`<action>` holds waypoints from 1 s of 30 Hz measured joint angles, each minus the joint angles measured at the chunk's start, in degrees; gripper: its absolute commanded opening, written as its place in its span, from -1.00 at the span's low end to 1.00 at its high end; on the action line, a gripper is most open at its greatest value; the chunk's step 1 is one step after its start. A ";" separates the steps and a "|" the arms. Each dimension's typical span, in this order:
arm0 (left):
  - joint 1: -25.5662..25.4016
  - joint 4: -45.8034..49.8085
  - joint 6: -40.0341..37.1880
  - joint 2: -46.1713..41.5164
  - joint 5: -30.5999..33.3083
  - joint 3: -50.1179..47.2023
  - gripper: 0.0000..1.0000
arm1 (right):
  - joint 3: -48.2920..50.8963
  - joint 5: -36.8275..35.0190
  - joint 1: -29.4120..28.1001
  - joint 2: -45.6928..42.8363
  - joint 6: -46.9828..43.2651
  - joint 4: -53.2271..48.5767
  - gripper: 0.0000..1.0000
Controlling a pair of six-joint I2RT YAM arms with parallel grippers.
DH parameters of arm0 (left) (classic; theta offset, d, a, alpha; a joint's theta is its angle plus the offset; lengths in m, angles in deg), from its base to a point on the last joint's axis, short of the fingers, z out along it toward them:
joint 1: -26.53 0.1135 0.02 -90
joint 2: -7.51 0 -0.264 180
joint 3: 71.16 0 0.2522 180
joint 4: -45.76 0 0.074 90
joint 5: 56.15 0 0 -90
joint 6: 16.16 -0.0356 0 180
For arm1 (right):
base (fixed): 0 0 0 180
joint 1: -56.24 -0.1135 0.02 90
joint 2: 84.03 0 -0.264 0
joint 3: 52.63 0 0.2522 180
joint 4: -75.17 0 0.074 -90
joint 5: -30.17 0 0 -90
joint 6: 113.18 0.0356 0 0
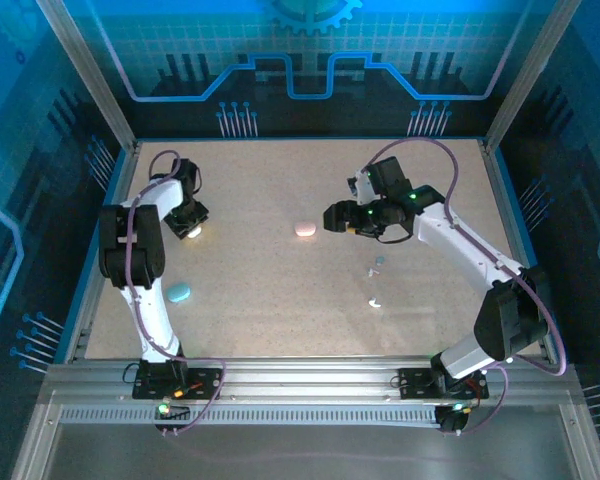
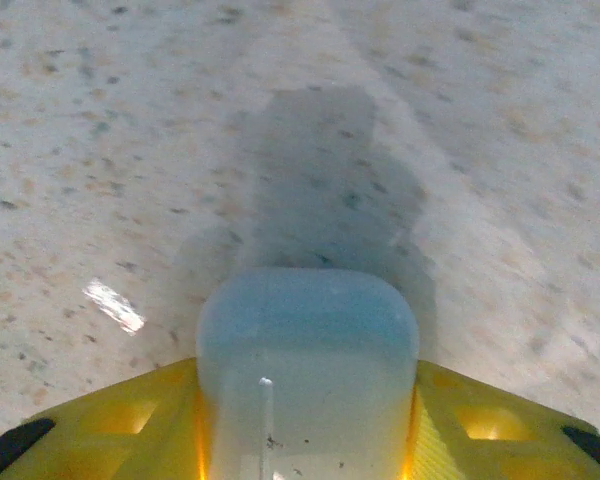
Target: Insert wireless bluetooth earbuds into charging case
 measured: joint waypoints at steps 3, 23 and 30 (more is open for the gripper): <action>-4.35 -2.93 -4.35 -5.51 -0.59 -3.74 -0.09 | 2.25 -0.31 1.73 -0.81 1.29 0.59 0.46; -35.60 -29.42 -48.15 -39.12 -13.84 -25.92 -0.15 | 10.62 15.08 19.06 -11.26 4.35 6.25 0.40; -38.97 -35.95 -64.72 -47.54 -22.16 -32.70 -0.12 | 7.93 20.65 18.29 -11.26 1.86 6.23 0.32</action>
